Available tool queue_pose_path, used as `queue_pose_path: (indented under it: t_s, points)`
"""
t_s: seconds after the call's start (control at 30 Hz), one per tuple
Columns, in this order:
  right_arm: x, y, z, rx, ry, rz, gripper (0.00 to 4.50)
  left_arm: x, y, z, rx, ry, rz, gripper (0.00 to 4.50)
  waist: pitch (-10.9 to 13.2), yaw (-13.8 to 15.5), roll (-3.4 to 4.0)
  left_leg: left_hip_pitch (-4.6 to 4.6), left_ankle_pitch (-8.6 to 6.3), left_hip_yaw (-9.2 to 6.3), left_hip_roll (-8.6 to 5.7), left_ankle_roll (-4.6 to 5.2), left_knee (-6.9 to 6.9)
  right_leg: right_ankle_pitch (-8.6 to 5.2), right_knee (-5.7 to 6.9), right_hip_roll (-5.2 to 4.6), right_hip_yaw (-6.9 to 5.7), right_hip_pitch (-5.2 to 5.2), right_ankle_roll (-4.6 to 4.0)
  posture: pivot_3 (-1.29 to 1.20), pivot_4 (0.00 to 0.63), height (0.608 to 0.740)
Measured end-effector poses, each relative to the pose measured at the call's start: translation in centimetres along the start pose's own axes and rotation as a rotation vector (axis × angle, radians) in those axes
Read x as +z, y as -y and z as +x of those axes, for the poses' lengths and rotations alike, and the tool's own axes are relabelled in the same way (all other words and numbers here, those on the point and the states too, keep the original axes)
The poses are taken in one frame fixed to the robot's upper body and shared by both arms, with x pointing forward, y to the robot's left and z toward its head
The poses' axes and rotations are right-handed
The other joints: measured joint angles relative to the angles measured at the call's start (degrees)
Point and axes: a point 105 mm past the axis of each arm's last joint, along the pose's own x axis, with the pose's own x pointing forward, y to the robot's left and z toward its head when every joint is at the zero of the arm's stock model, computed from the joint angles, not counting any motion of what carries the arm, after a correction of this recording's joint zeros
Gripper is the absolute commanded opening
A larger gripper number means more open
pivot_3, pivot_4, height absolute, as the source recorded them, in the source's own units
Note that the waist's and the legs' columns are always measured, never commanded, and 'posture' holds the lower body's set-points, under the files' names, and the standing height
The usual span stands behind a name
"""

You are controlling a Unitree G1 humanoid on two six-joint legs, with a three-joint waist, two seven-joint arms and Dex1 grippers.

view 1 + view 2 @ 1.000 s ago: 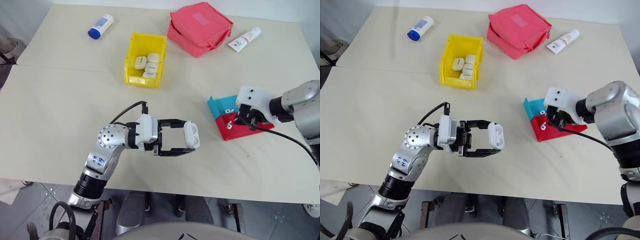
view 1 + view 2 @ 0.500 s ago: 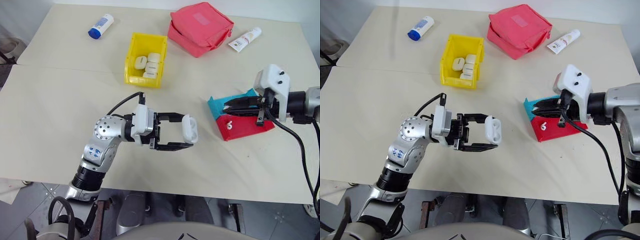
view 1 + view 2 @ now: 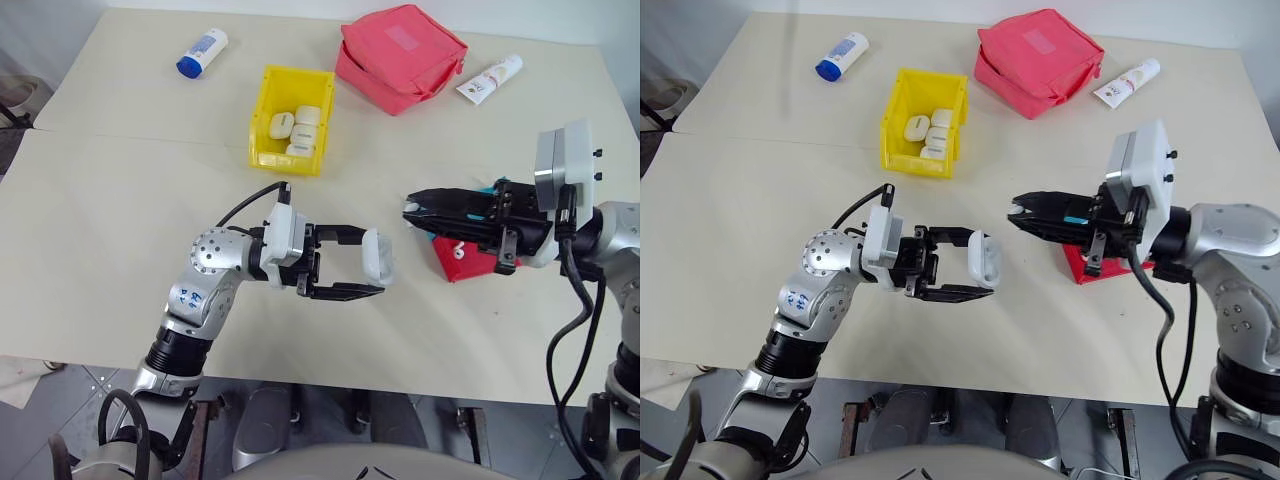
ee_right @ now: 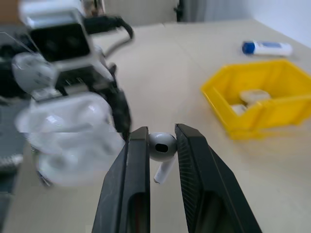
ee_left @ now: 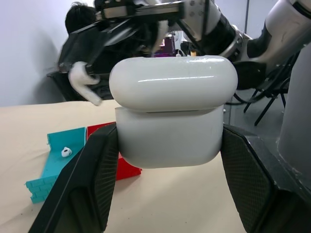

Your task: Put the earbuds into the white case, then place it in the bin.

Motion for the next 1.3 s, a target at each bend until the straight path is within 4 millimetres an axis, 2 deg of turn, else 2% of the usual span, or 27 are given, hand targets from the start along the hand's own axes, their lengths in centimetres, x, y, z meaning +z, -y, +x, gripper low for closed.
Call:
queue_pose_path:
  t_s: [0.23, 0.37, 0.5, 0.93, 1.3]
  points:
    - [1.0, -1.3, 0.8, 0.007, 0.085, 0.033, 0.41, 0.1, -0.6, -0.4, 0.016, 0.016, -0.011, 2.77, 0.00, 0.08, 0.00, 0.00, 0.01, -0.05, -0.05, 0.01, 0.00, 0.00, 0.01, -0.01, 0.03, 0.01, 0.00, 0.00, 0.150, 0.740]
    - [0.6, -1.7, 0.7, -0.009, 0.097, 0.076, 0.41, -0.2, -1.3, -0.8, 0.030, 0.019, -0.033, 2.77, 0.00, 0.10, -0.01, -0.01, 0.01, -0.05, -0.07, 0.02, -0.01, 0.00, 0.01, -0.01, 0.02, 0.01, 0.00, 0.00, 0.150, 0.740]
    - [0.0, -1.9, 0.7, -0.028, 0.098, 0.093, 0.41, 0.7, -1.6, -0.6, 0.015, 0.057, -0.017, 2.77, 0.00, 0.08, -0.01, 0.00, 0.02, -0.06, -0.09, 0.03, -0.01, 0.00, 0.02, -0.02, 0.03, 0.01, 0.00, 0.00, 0.150, 0.740]
    - [-0.7, -2.7, 2.0, -0.018, 0.183, 0.105, 0.41, 0.6, -1.2, -0.6, -0.026, 0.051, -0.047, 2.77, 0.00, 0.05, 0.00, 0.01, 0.02, -0.06, -0.10, 0.04, -0.04, 0.00, 0.02, -0.02, 0.03, 0.00, 0.00, 0.00, 0.150, 0.740]
    - [-1.2, -2.3, 2.4, -0.032, 0.212, 0.094, 0.41, 0.5, -1.0, -0.5, -0.035, 0.054, -0.050, 2.77, 0.00, 0.05, 0.00, 0.01, 0.03, -0.05, -0.11, 0.04, -0.05, 0.00, 0.01, -0.02, 0.02, 0.00, 0.00, 0.00, 0.150, 0.740]
